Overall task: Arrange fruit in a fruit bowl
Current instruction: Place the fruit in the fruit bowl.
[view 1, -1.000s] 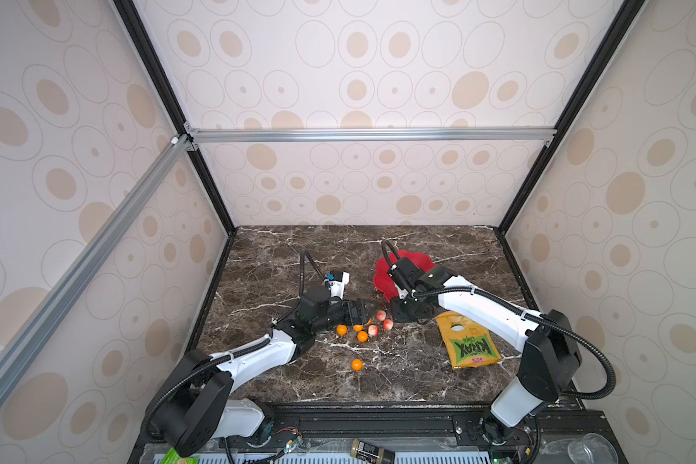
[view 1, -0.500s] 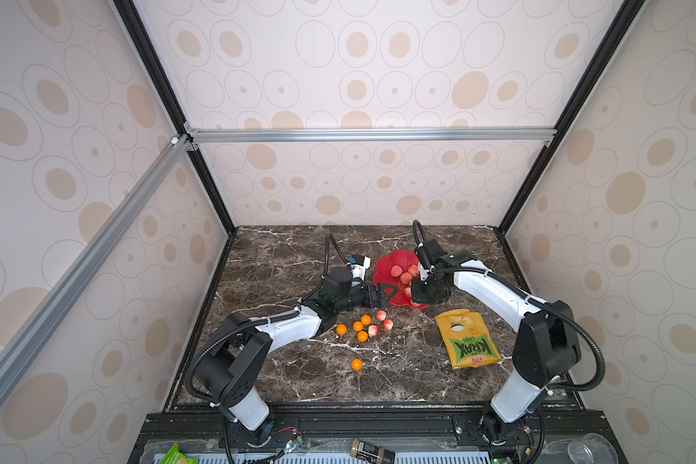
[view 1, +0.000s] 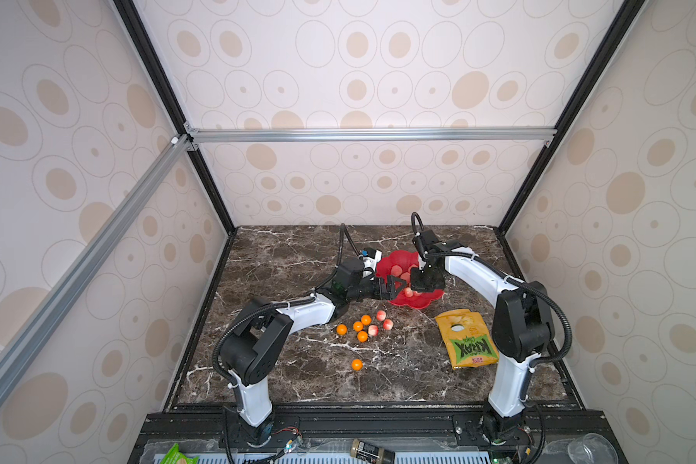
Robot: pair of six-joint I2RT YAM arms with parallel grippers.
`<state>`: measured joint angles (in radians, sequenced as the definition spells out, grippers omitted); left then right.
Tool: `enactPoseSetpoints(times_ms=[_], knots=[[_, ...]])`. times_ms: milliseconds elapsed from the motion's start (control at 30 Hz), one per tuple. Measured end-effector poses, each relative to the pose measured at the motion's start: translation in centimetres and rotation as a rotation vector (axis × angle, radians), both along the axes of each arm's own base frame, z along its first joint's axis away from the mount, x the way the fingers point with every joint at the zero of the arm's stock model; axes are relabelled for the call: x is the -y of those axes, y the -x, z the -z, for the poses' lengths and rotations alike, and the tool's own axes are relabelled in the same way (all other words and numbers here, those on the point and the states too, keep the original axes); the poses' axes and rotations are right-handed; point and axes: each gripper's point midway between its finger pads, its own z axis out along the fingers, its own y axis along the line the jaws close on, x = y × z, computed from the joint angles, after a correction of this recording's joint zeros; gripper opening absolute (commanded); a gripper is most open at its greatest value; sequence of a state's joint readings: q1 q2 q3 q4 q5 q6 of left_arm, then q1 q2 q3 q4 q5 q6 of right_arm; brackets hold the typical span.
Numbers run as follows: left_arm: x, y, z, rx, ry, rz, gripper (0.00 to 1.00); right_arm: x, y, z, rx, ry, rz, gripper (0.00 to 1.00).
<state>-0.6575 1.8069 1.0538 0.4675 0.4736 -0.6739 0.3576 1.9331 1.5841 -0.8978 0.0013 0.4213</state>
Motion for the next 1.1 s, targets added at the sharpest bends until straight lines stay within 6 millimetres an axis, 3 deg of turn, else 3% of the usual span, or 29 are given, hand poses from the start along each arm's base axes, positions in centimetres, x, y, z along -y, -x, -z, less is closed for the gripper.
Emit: enactPoseSetpoints(times_ms=[533,1100], knots=[[0.0,0.1,1.2,-0.018,-0.023,0.003,0.99,0.6,-1.2,2.6,-0.059,0.025,0.003,0.00],[-0.1,0.2,1.9,-0.038,-0.039,0.005,0.99,0.5,-1.3,3.3,-0.074,0.026,0.001,0.03]])
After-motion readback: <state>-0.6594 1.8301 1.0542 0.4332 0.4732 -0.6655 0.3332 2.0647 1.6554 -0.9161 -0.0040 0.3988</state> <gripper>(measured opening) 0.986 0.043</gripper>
